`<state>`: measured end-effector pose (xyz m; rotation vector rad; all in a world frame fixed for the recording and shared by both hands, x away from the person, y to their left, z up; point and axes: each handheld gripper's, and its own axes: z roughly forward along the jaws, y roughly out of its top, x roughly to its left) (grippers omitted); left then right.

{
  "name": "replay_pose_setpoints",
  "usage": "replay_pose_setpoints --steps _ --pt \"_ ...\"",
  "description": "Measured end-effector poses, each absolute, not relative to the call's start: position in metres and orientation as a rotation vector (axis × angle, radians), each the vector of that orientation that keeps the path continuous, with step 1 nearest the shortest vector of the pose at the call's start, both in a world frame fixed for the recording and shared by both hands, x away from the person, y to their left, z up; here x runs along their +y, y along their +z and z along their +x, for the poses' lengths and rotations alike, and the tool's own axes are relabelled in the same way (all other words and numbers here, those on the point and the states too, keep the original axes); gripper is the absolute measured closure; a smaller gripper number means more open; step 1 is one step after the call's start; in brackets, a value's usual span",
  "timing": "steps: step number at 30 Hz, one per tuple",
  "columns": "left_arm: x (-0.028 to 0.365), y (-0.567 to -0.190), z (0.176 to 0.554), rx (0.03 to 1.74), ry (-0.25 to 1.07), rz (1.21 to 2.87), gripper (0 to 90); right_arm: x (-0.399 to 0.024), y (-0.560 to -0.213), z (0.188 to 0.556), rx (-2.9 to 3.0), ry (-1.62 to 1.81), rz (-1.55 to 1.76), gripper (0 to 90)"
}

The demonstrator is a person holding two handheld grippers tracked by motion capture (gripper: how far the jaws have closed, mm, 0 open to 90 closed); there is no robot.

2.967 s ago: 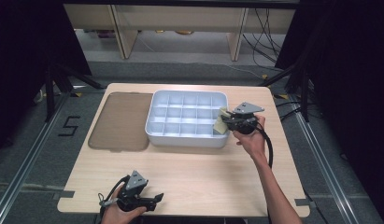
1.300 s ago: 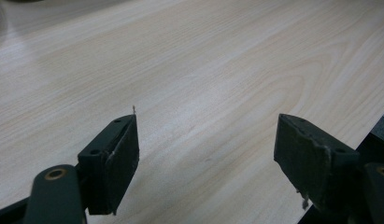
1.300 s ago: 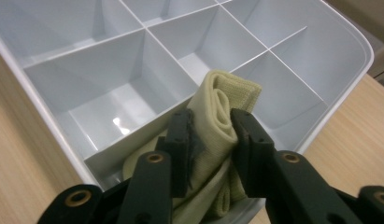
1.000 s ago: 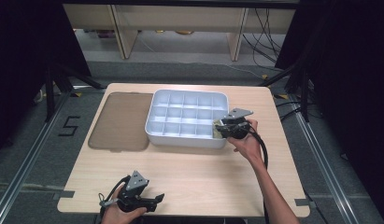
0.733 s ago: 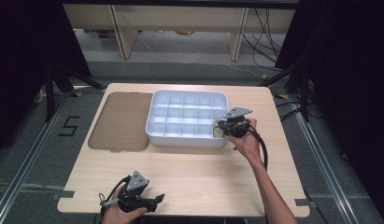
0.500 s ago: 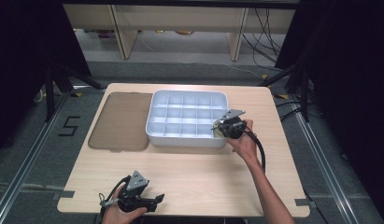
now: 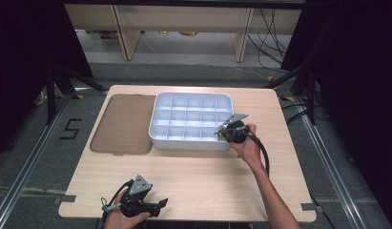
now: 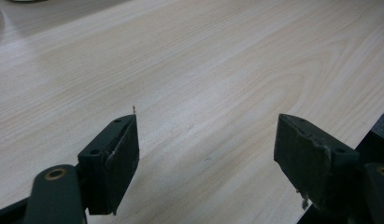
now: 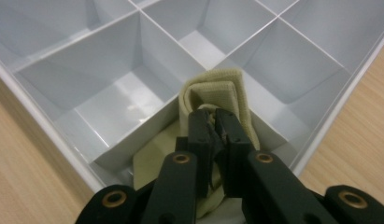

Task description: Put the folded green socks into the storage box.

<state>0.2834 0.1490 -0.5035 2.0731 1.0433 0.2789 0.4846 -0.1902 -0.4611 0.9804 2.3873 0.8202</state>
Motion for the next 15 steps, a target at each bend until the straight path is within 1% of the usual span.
replay_pose_setpoints --steps 3,4,5,7,9,11,12,15 --pt "0.149 -0.503 0.283 1.038 0.264 2.063 22.0 -0.192 -0.456 0.484 2.367 0.861 0.979 82.1" --pt "0.151 -0.502 0.283 1.029 0.268 2.082 22.1 -0.193 -0.453 0.482 2.358 0.888 0.996 81.0" --pt "0.149 -0.502 0.283 1.035 0.277 2.053 22.1 -0.194 -0.452 0.482 2.351 0.906 0.987 80.7" --pt "0.149 -0.502 0.283 1.032 0.282 2.053 22.1 -0.194 -0.447 0.479 2.327 0.937 0.978 79.0" --pt "0.149 -0.501 0.283 1.032 0.278 2.053 22.1 -0.195 -0.444 0.478 2.317 0.947 0.968 75.9" --pt "0.149 -0.502 0.283 1.031 0.282 2.057 22.0 -0.196 -0.44 0.475 2.307 0.969 0.979 75.2" --pt "0.151 -0.501 0.283 1.009 0.284 2.099 22.1 -0.197 -0.439 0.475 2.295 0.977 0.957 74.9" --pt "0.151 -0.502 0.284 1.021 0.298 2.086 22.1 -0.199 -0.436 0.473 2.288 0.985 0.961 73.8"
